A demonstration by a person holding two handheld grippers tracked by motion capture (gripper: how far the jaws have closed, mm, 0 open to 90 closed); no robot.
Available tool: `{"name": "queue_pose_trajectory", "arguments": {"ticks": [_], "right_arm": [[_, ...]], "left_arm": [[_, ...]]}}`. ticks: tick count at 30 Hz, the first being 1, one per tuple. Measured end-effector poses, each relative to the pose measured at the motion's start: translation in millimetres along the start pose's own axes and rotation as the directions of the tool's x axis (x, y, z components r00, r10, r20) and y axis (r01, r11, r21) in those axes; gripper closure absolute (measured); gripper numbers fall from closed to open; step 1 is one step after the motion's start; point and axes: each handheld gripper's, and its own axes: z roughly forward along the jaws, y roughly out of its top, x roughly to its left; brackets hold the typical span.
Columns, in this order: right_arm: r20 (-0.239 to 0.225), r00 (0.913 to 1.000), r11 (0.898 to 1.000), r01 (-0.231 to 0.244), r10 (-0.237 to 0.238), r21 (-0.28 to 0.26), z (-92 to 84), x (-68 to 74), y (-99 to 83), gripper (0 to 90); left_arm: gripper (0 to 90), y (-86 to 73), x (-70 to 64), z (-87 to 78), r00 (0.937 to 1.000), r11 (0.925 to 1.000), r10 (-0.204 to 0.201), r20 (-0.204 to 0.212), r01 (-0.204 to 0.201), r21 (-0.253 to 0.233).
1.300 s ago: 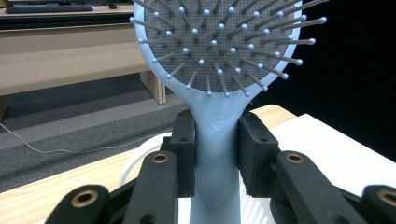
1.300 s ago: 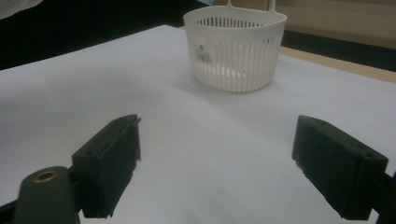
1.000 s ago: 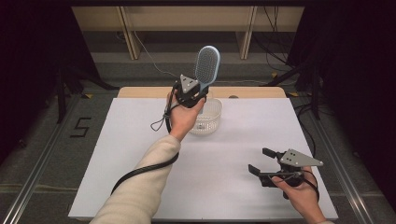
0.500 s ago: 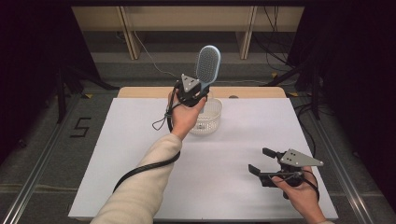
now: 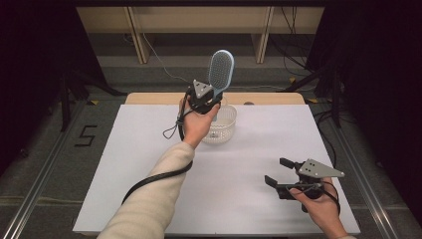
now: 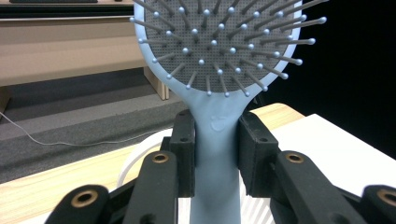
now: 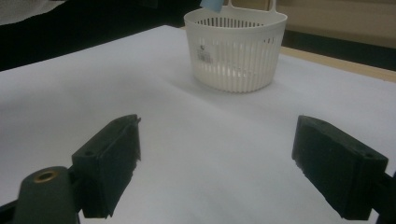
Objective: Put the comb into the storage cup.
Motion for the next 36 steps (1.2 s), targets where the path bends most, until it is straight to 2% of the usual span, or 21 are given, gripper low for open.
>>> {"name": "queue_pose_trajectory", "arguments": {"ticks": [5,36], "right_arm": [[-0.001,1.0,1.0,0.0,0.0,-0.002,0.2,0.0,-0.1,16.0],[-0.004,1.0,1.0,0.0,0.0,0.001,-0.1,0.1,-0.1,16.0]], "left_arm": [[69.5,-1.5,0.8,1.2,0.9999,0.9999,-0.013,0.002,0.013,0.005],[69.4,-11.6,4.9,7.3,0.9998,0.9995,-0.013,-0.015,0.013,0.03]]}}
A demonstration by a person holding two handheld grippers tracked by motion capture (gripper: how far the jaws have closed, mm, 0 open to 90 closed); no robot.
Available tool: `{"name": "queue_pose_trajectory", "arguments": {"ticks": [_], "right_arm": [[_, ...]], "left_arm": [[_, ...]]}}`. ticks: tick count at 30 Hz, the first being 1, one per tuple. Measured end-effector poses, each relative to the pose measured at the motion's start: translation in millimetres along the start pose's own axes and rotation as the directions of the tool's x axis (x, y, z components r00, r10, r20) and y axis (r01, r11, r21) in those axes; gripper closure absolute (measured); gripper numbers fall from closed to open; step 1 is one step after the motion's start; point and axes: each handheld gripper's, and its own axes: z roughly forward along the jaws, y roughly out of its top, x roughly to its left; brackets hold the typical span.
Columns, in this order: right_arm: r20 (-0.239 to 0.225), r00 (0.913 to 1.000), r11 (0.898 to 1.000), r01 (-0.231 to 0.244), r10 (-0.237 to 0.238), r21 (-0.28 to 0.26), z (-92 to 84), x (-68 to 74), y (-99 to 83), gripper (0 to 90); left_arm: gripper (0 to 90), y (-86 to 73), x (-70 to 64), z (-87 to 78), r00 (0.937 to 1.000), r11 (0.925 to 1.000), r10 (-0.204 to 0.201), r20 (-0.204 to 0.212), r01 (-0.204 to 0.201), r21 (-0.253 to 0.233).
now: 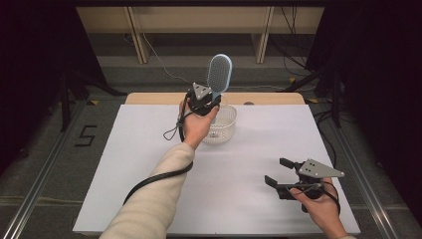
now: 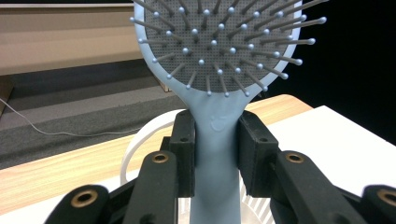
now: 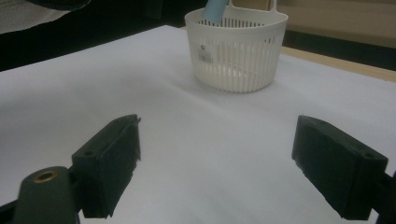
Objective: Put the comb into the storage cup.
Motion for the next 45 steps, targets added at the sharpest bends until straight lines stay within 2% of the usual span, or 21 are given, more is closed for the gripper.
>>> {"name": "queue_pose_trajectory", "arguments": {"ticks": [45], "right_arm": [[-0.003,1.0,1.0,-0.002,0.002,0.001,0.0,0.3,-0.2,16.0]], "left_arm": [[69.4,-13.9,1.8,8.1,1.0,0.9996,-0.002,-0.007,0.002,0.029]]}}
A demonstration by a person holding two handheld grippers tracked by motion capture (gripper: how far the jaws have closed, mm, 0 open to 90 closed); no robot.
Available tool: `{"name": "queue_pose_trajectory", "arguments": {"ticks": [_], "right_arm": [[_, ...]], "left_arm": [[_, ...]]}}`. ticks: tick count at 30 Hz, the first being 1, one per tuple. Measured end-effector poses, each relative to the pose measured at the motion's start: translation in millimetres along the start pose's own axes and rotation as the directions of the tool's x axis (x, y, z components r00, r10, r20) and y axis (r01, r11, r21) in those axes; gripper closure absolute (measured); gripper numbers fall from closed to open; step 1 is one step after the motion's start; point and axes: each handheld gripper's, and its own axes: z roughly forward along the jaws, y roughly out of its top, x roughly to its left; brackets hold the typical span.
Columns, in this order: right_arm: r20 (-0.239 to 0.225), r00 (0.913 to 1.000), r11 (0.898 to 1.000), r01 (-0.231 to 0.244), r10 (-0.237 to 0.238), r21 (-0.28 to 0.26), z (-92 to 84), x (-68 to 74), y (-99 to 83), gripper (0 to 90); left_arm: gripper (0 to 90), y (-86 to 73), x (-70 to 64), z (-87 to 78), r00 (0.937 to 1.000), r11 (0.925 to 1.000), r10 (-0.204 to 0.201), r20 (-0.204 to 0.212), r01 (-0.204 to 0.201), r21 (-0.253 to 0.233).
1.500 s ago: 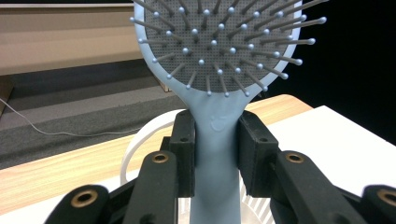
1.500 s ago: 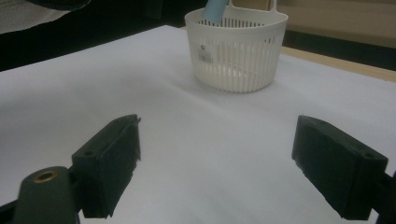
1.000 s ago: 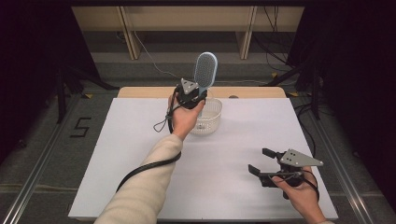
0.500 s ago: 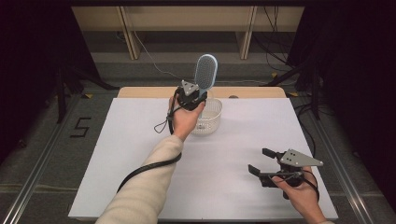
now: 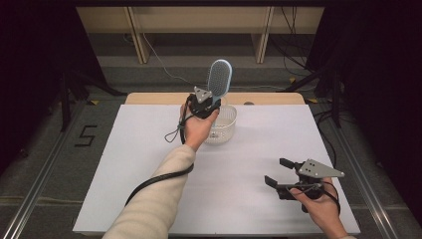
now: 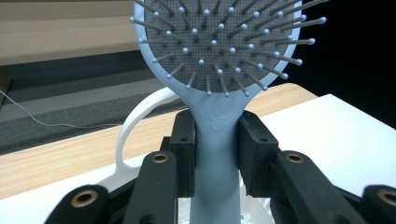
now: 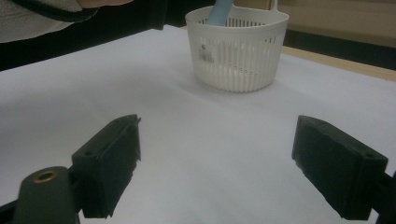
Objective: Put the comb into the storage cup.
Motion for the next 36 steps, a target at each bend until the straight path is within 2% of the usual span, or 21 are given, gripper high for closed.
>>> {"name": "queue_pose_trajectory", "arguments": {"ticks": [15,36], "right_arm": [[0.0,1.0,1.0,0.002,-0.002,-0.001,0.0,-0.1,0.0,16.0],[-0.001,1.0,1.0,0.002,-0.002,0.003,0.2,0.0,-0.2,16.0]], "left_arm": [[69.4,-6.9,0.3,2.9,1.0,0.9998,-0.001,-0.002,0.001,0.021],[69.3,-10.2,1.1,3.8,1.0,0.9996,0.003,-0.005,-0.003,0.026]]}}
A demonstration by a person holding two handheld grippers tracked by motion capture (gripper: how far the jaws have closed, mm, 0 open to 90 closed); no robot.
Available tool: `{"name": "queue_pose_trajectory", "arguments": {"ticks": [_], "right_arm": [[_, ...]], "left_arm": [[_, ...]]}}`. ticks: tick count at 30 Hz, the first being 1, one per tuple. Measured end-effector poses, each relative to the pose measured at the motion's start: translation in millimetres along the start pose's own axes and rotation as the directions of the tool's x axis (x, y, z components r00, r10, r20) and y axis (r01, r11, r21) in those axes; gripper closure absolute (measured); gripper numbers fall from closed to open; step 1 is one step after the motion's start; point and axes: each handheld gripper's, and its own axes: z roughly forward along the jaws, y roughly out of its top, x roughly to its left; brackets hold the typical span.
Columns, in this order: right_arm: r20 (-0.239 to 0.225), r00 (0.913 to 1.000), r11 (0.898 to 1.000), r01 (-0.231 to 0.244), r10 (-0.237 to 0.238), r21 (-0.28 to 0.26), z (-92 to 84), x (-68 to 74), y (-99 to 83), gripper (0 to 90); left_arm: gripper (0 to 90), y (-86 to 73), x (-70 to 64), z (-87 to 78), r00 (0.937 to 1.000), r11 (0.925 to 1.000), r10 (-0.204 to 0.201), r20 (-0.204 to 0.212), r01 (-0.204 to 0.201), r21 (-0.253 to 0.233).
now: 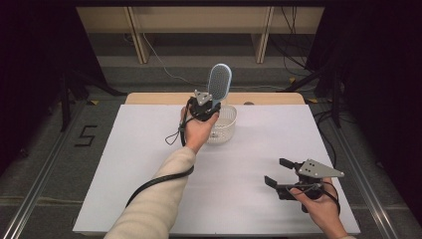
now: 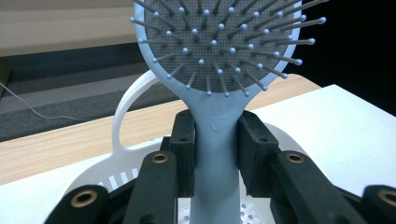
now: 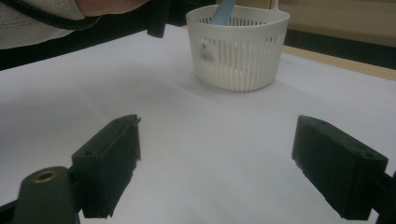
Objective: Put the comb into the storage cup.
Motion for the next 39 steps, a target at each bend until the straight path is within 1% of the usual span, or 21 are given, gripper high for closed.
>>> {"name": "queue_pose_trajectory", "arguments": {"ticks": [13,22,39], "right_arm": [[0.0,1.0,1.0,-0.001,0.001,0.001,0.3,-0.1,-0.2,16.0],[0.0,1.0,1.0,-0.003,0.003,-0.001,0.2,-0.2,-0.2,16.0],[0.003,1.0,1.0,-0.003,0.003,0.001,-0.2,0.0,0.0,16.0]], "left_arm": [[69.3,-5.2,-0.9,2.4,0.9999,0.9999,-0.011,-0.006,0.011,0.012],[69.3,-7.7,-0.6,3.4,0.9999,0.9997,-0.011,-0.009,0.011,0.022],[69.2,-9.5,0.0,3.9,0.9999,0.9996,-0.013,-0.009,0.013,0.027]]}}
